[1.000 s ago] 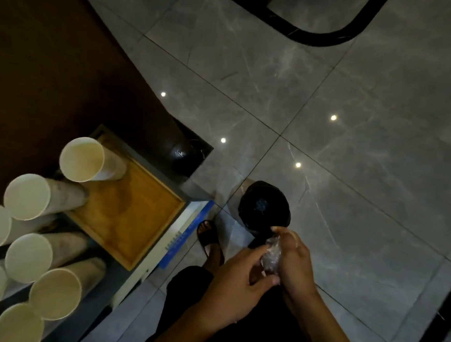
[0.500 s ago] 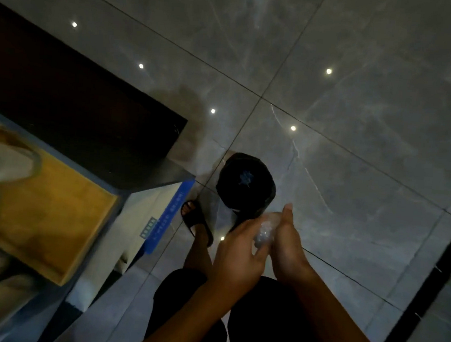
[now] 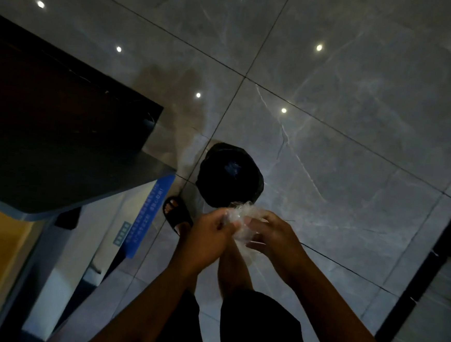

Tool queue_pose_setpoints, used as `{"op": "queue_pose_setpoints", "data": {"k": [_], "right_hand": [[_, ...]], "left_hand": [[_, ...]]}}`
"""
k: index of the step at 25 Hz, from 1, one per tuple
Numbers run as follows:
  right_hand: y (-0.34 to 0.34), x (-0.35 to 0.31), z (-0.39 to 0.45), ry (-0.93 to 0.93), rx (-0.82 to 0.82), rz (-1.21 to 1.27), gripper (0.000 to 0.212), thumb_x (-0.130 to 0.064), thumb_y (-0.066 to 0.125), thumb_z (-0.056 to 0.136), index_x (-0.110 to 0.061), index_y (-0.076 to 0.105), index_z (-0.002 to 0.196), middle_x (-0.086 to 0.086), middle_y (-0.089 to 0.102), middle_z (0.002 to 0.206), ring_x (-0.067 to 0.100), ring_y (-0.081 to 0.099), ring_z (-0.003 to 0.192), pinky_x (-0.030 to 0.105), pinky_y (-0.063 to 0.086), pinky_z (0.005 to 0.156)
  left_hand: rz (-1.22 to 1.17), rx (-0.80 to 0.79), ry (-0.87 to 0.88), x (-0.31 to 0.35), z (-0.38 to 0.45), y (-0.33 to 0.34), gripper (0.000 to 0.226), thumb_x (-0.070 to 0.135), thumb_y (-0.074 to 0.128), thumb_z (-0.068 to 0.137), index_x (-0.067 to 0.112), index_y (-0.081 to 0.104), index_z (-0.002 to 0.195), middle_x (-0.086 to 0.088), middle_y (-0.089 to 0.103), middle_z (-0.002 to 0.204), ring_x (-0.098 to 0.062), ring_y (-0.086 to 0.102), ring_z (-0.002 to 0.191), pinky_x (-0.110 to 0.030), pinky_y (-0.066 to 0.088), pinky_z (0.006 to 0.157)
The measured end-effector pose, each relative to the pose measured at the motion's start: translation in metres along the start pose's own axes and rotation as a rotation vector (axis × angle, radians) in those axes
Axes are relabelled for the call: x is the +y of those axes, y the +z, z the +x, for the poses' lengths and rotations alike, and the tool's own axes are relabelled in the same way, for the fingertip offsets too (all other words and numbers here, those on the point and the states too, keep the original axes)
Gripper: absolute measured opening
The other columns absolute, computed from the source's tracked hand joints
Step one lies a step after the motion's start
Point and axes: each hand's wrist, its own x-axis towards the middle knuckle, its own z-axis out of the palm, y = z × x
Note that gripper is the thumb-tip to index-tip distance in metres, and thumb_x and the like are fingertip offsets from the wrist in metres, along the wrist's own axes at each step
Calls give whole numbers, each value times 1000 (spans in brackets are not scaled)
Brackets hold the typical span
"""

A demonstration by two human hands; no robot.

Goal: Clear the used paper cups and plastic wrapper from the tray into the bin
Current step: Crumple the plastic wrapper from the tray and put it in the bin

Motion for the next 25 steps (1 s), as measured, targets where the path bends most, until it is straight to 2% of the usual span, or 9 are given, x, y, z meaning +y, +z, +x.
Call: {"op": "queue_pose_setpoints", "data": {"k": [3, 6, 9, 12, 14, 16, 20, 23, 25], "right_hand": [[1, 5, 28, -11, 115, -53, 25, -8, 69, 91, -9, 68, 116, 14, 73, 112, 26, 74, 95, 26, 60, 67], [7, 15, 58, -10, 218, -102, 21, -4, 68, 89, -2, 68, 110, 20, 72, 108, 33, 71, 97, 44, 62, 83], [8, 26, 97, -44, 342, -227, 16, -12, 73, 88, -4, 67, 101, 17, 70, 100, 35, 69, 96, 53, 58, 89], [-2, 32, 139, -48, 462, -393, 21, -20, 74, 88, -8, 64, 102, 11, 68, 100, 26, 66, 92, 41, 58, 83], [-12, 36, 165, -49, 476, -474, 26, -22, 73, 89, -10, 62, 110, 8, 65, 105, 16, 61, 83, 27, 50, 70], [-17, 45, 191, -55, 456, -504, 29, -23, 73, 90, -15, 57, 113, 3, 61, 105, 3, 54, 77, 17, 41, 59], [-17, 64, 239, -51, 388, -609, 38, -26, 75, 87, -17, 53, 117, -1, 56, 102, 2, 52, 76, 11, 36, 57], [-11, 73, 267, -67, 314, -794, 36, -27, 74, 87, -17, 55, 116, -1, 57, 98, 1, 50, 72, 8, 33, 54], [-7, 74, 285, -103, 308, -828, 38, -26, 74, 87, -17, 53, 118, -1, 58, 96, 5, 53, 74, 12, 37, 60]], "left_hand": [[64, -15, -36, -11, 27, 6, 20, 46, 61, 84, 56, 61, 101, 21, 70, 99, 4, 66, 93, -24, 54, 82], [147, -10, -93, -19, 55, 13, 33, 31, 62, 92, 35, 57, 125, 8, 63, 109, -7, 58, 94, -31, 52, 86], [126, 4, -142, -31, 84, 10, 44, 36, 59, 95, 24, 51, 136, 1, 64, 116, -7, 54, 92, -24, 44, 80], [244, 77, -161, -53, 111, -6, 44, 38, 55, 98, 18, 52, 138, -6, 59, 131, -19, 58, 114, -25, 41, 89], [364, 108, -118, -71, 128, -16, 41, 32, 55, 99, 16, 52, 136, -7, 55, 134, -23, 57, 119, -30, 44, 92], [461, 74, -87, -89, 146, -24, 47, 29, 55, 98, 19, 44, 143, -7, 41, 149, -25, 49, 131, -38, 45, 104], [758, 28, -7, -122, 181, -32, 74, 35, 52, 97, 18, 13, 158, -8, 7, 166, -28, 12, 152, -43, 21, 120], [877, -67, -20, -142, 199, -34, 78, 43, 46, 99, 17, 2, 159, -8, -5, 167, -27, 1, 153, -44, 14, 122], [919, -118, -49, -153, 207, -36, 78, 44, 44, 100, 17, 0, 159, -7, -10, 166, -26, -3, 153, -45, 13, 123]]}}
